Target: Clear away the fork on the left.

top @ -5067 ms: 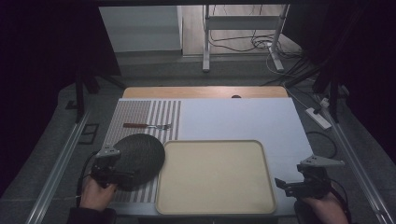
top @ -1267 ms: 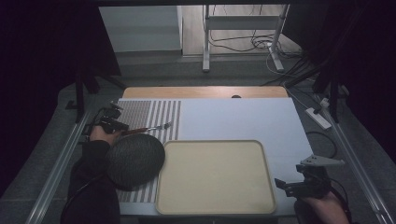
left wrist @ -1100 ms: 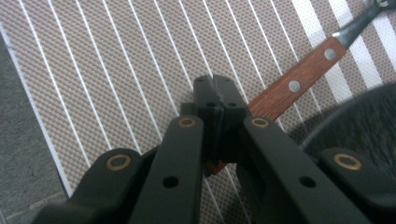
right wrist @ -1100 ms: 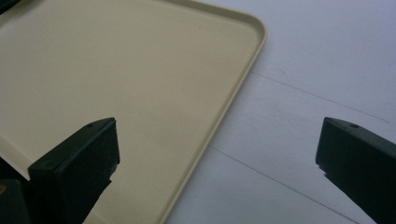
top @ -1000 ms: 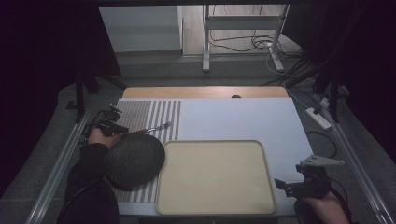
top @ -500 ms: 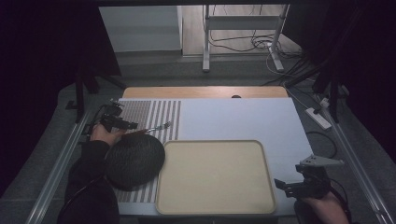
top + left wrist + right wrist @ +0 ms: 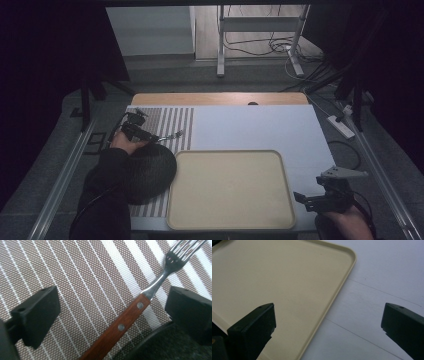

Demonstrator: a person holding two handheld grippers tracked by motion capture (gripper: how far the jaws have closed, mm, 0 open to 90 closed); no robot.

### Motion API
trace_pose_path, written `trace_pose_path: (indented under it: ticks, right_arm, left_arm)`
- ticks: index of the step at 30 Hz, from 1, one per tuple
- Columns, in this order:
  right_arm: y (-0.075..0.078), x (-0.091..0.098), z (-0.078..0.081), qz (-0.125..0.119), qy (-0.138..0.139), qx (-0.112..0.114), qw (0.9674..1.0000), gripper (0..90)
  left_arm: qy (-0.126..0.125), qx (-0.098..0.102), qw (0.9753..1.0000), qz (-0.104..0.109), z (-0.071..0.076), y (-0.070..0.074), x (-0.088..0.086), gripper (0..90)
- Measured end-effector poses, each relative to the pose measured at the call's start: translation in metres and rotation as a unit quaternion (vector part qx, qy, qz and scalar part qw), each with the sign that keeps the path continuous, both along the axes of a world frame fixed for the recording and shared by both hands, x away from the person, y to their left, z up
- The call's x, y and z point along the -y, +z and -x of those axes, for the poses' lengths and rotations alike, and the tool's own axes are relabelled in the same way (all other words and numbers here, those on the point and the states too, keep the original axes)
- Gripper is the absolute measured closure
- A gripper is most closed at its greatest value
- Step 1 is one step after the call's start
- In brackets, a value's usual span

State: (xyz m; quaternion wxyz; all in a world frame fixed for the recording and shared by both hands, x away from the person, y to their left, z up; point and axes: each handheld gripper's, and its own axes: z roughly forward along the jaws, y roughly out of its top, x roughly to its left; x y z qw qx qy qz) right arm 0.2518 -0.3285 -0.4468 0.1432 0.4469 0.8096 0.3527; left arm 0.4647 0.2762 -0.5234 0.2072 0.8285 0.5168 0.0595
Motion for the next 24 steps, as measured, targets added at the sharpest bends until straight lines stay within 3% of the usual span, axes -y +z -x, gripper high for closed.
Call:
trace_pose_path:
  ticks: [4, 7, 11, 14, 19, 22, 23, 24]
  right_arm:
    - [0.0, 0.0, 0.0, 0.001, 0.001, 0.0, 1.0, 0.1]
    - [0.0, 0.0, 0.0, 0.001, 0.002, 0.0, 1.0, 0.1]
    - [0.0, 0.0, 0.0, 0.001, 0.002, 0.0, 1.0, 0.1]
    - [0.0, 0.0, 0.0, 0.001, 0.002, 0.0, 1.0, 0.1]
    - [0.0, 0.0, 0.0, 0.001, 0.003, 0.0, 1.0, 0.1]
    - [0.0, 0.0, 0.0, 0.001, 0.004, 0.0, 1.0, 0.2]
    - [0.0, 0.0, 0.0, 0.001, 0.004, 0.0, 1.0, 0.1]
    - [0.0, 0.0, 0.0, 0.001, 0.004, 0.0, 1.0, 0.2]
  left_arm:
    - [-0.017, -0.002, 0.9998, -0.008, -0.002, -0.004, 0.004, 11.8]
    - [-0.031, 0.008, 0.9992, -0.025, -0.002, -0.004, 0.006, 16.7]
    - [-0.043, 0.019, 0.9986, -0.026, 0.0, -0.003, 0.001, 24.8]
    - [-0.061, 0.031, 0.9974, -0.021, 0.003, -0.001, 0.0, 46.5]
    - [-0.092, 0.041, 0.9948, -0.017, 0.006, 0.0, 0.001, 67.7]
    - [-0.112, 0.042, 0.9928, -0.014, 0.006, 0.0, -0.002, 72.1]
    - [-0.11, 0.043, 0.9928, -0.017, 0.006, 0.0, -0.003, 76.0]
    - [-0.105, 0.035, 0.9938, -0.006, 0.004, 0.0, -0.005, 78.0]
